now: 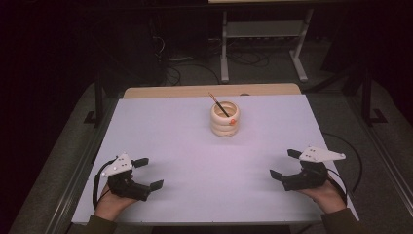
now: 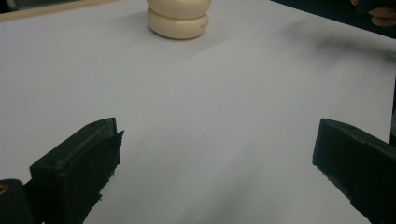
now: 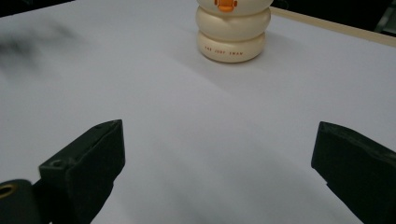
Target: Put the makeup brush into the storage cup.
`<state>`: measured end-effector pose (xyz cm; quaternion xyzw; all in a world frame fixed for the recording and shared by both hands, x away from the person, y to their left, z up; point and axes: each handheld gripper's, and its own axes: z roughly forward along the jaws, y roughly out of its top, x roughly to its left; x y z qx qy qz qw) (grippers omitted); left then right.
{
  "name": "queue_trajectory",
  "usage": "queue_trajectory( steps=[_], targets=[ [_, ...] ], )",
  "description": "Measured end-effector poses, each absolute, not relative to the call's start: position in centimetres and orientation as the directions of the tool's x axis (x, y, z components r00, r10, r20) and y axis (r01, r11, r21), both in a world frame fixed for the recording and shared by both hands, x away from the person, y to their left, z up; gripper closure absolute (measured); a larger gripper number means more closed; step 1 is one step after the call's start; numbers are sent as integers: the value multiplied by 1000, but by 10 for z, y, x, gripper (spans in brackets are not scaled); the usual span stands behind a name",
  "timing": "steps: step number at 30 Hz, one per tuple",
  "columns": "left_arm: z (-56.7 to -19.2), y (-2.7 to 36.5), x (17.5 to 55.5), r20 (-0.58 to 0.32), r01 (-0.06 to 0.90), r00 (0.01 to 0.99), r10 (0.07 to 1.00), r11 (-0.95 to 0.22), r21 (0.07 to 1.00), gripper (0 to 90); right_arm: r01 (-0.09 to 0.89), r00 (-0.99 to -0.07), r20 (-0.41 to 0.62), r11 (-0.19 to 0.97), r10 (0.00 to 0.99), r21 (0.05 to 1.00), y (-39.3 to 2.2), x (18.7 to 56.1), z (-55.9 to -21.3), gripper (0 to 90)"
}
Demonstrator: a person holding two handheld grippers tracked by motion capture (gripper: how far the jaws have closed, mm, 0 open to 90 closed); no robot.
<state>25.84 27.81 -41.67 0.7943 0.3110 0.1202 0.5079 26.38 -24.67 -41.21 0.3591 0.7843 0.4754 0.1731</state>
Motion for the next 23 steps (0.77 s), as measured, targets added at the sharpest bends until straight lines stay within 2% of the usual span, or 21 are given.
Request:
queue_trajectory(
  steps=[23],
  targets=[
    [-418,277,257,-129,376,778,614,-292,880,3,413,-688,58,325,724,851,-250,254,-421,21]
  ],
)
